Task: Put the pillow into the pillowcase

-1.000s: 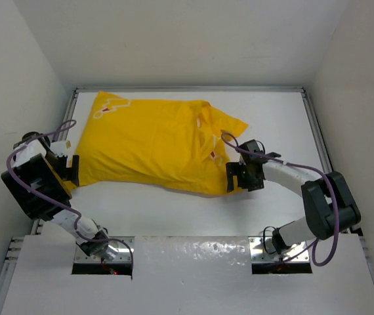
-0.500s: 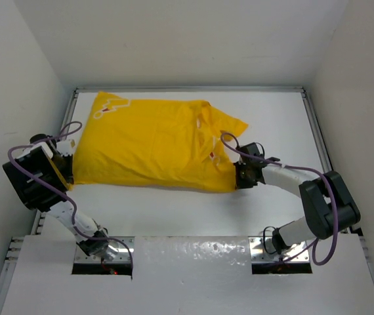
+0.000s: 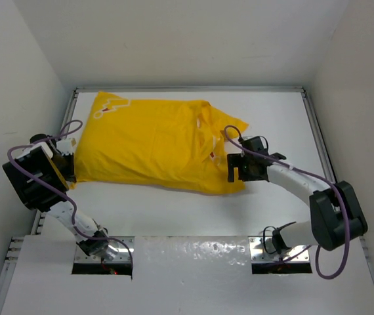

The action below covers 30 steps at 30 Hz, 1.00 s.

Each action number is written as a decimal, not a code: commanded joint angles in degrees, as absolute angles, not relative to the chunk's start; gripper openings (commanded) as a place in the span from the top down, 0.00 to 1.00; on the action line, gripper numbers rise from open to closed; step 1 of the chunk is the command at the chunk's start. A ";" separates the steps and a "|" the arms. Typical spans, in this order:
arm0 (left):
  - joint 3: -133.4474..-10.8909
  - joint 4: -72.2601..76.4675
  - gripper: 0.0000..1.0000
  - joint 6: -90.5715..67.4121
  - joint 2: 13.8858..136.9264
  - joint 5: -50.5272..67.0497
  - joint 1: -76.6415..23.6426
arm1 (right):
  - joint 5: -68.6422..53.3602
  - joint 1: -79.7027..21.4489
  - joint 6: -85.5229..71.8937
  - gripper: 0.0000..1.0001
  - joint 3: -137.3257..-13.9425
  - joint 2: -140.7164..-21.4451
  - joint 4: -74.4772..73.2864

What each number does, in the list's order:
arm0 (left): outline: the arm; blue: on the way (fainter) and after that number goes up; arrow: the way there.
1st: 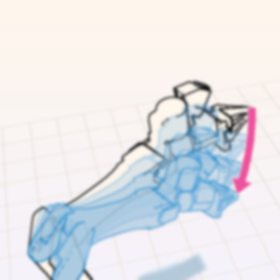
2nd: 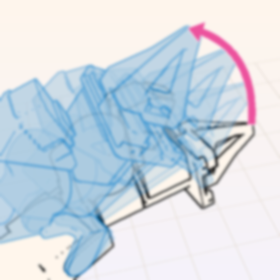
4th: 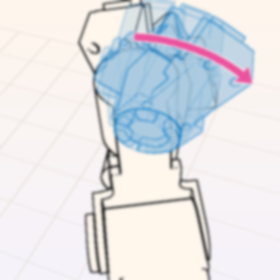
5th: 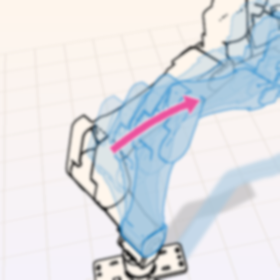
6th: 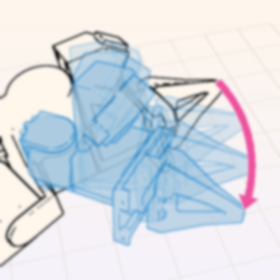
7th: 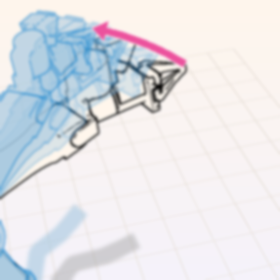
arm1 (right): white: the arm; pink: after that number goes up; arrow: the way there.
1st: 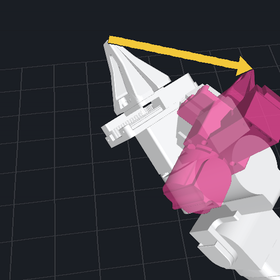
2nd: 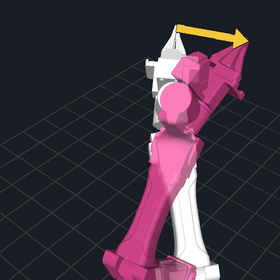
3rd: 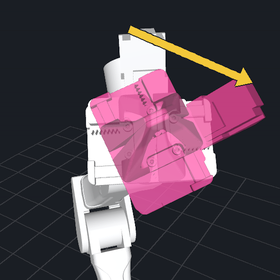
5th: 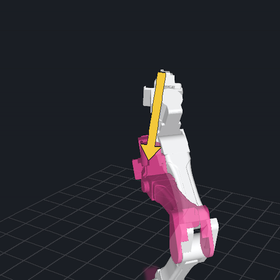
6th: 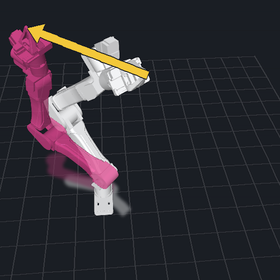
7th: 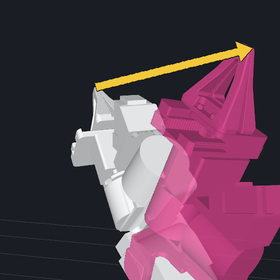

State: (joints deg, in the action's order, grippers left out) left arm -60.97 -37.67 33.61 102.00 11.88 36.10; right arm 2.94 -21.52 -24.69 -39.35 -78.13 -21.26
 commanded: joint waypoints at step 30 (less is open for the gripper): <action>-147.32 -48.86 1.00 10.99 89.82 37.71 36.56 | -0.10 -11.51 -14.42 1.00 -98.17 -66.01 -15.39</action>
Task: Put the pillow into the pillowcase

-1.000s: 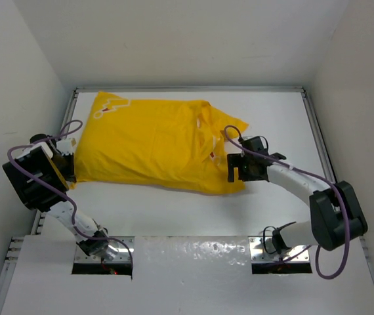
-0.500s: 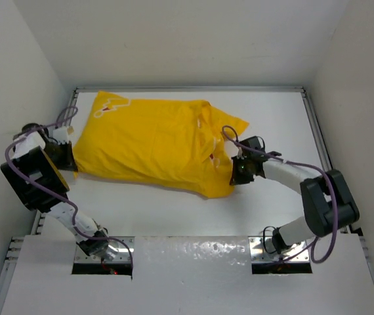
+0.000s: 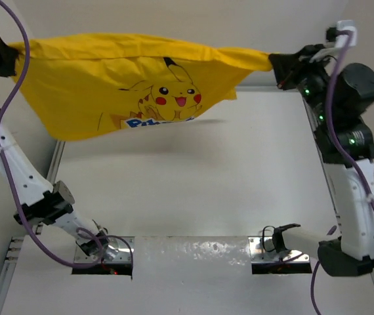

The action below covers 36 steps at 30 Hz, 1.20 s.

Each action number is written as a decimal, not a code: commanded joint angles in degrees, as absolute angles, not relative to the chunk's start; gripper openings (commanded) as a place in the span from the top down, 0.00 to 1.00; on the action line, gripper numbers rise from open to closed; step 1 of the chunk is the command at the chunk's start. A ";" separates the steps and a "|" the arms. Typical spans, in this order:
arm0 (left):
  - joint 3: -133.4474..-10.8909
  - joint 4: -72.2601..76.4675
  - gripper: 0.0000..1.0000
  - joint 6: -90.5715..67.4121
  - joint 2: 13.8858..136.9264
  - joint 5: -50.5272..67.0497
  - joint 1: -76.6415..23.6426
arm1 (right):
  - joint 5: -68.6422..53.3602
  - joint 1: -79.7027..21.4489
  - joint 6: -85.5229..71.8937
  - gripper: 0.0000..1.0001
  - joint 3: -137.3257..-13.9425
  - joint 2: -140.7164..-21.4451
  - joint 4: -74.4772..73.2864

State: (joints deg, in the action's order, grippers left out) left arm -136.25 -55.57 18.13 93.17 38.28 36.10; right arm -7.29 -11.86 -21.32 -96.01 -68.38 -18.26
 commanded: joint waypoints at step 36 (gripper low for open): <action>-136.67 -47.10 1.00 0.70 78.49 66.27 36.65 | 17.93 -11.43 -8.88 1.00 -95.53 -42.01 -35.94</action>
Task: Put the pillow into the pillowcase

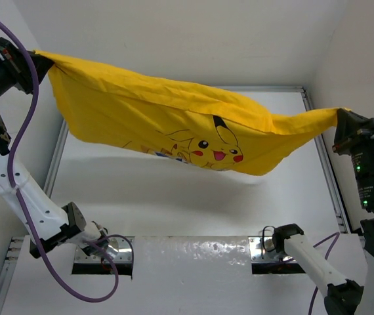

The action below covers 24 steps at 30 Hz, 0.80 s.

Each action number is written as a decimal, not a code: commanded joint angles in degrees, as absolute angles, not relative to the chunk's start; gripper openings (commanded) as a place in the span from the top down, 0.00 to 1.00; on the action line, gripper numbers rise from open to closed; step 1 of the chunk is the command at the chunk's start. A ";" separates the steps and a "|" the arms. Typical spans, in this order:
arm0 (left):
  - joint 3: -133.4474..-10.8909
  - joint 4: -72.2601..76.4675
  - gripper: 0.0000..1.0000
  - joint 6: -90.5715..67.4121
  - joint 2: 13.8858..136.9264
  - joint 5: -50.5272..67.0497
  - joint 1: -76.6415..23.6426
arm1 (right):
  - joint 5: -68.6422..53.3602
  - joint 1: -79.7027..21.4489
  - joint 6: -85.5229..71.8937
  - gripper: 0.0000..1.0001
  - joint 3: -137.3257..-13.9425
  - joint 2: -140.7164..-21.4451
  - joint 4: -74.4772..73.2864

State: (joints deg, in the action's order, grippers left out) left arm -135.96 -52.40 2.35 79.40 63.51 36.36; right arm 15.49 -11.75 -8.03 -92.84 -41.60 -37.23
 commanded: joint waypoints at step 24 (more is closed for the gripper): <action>-114.69 -28.37 0.61 -1.30 115.44 25.36 18.19 | 28.55 -3.53 -17.30 1.00 -112.19 -110.87 -30.75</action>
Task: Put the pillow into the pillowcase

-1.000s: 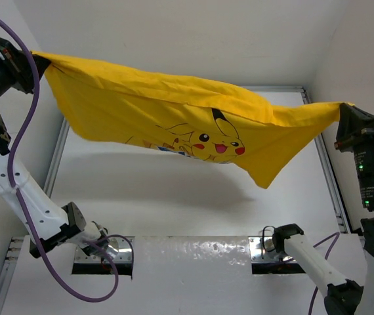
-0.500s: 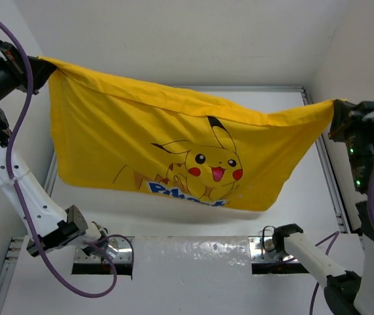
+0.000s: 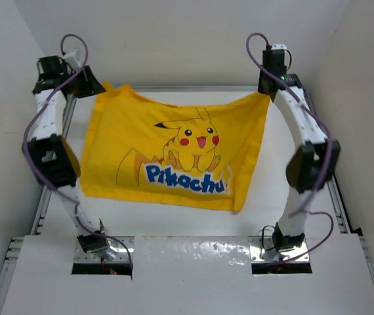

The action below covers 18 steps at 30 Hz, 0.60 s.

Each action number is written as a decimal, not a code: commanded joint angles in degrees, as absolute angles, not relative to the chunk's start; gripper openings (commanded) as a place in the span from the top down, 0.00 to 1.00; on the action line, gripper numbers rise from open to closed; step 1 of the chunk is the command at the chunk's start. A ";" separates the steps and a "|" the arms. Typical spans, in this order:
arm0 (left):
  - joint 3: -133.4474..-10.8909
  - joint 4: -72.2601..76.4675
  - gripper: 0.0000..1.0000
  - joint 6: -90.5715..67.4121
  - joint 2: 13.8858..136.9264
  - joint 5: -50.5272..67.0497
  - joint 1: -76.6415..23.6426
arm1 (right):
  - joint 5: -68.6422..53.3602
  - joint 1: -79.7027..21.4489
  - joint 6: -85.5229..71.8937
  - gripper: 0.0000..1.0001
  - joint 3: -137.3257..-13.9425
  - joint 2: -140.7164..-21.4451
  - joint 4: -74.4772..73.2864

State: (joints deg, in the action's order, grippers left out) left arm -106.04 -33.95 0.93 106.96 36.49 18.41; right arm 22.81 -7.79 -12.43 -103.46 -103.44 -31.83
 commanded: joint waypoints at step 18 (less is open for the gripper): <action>-117.78 -36.55 0.10 4.65 115.50 14.41 19.69 | 21.28 -2.02 -17.31 0.04 -99.87 -102.06 -40.94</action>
State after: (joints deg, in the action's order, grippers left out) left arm -120.03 -36.75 2.72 120.38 12.88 19.90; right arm 23.59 -1.96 -16.71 -103.61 -105.56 -36.40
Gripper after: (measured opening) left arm 0.900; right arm 0.946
